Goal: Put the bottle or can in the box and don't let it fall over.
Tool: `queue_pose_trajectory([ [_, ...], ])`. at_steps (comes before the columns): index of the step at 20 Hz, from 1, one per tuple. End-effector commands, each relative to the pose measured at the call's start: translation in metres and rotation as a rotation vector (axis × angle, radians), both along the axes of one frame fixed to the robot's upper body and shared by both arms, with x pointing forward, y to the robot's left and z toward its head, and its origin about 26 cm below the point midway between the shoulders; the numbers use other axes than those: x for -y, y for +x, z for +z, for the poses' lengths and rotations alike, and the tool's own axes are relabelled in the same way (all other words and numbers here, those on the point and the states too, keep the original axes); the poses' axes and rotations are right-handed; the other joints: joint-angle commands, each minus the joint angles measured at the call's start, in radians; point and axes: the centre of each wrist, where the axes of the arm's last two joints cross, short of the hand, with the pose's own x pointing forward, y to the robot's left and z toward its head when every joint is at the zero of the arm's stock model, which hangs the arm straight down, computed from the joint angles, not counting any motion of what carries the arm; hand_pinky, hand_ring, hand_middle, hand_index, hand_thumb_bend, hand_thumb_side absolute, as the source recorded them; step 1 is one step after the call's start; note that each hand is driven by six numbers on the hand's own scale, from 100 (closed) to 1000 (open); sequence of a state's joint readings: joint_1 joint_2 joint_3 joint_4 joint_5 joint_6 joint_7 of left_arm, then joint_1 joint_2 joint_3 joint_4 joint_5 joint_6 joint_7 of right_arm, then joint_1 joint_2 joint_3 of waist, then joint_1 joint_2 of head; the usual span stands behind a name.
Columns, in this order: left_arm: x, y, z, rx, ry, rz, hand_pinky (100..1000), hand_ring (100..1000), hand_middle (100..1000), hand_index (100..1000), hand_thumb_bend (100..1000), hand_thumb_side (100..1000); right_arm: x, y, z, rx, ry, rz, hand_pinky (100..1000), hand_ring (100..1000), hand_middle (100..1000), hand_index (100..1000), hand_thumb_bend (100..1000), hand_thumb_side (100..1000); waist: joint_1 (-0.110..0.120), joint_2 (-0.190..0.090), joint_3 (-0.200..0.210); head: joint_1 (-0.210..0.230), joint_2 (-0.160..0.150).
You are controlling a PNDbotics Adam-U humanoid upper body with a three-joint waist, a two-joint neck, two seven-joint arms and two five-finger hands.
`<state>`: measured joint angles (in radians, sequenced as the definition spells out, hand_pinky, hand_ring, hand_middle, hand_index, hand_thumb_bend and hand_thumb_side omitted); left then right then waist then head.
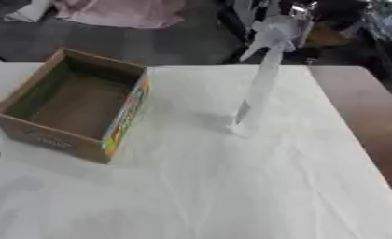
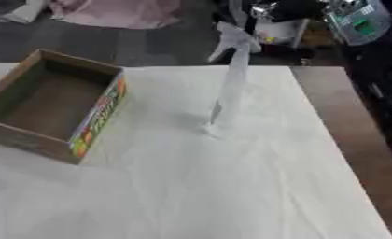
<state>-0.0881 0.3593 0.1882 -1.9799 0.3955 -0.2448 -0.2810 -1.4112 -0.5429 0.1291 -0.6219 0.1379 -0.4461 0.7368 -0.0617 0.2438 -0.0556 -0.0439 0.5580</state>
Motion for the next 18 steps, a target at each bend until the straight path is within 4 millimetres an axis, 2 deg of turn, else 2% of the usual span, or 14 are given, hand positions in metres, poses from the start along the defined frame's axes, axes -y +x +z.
queue_pose_trajectory([
  [1, -0.001, -0.003, 0.007, 0.018, 0.009, 0.002, 605, 677, 665, 902, 122, 781, 0.004, -0.007, 0.020, 0.103, -0.192, 0.164, 825, 1000, 887, 936, 100, 583, 0.006, -0.030, -0.004, 0.011, 0.007],
  [7, -0.001, -0.003, 0.006, 0.015, 0.004, -0.002, 605, 678, 666, 901, 123, 780, -0.002, -0.008, 0.016, 0.104, -0.210, 0.196, 822, 1000, 881, 937, 100, 586, 0.011, -0.039, -0.020, 0.022, 0.009],
  [12, -0.001, -0.003, 0.006, 0.014, 0.001, -0.004, 605, 678, 666, 901, 122, 780, 0.002, -0.008, 0.012, 0.088, -0.224, 0.181, 824, 1000, 873, 936, 142, 569, 0.014, -0.041, -0.023, 0.021, 0.007],
  [18, 0.000, -0.003, 0.006, 0.016, -0.003, -0.004, 605, 677, 664, 901, 122, 779, 0.004, -0.006, 0.006, 0.073, -0.233, 0.174, 822, 1000, 871, 938, 151, 571, 0.017, -0.040, -0.020, 0.019, 0.002],
])
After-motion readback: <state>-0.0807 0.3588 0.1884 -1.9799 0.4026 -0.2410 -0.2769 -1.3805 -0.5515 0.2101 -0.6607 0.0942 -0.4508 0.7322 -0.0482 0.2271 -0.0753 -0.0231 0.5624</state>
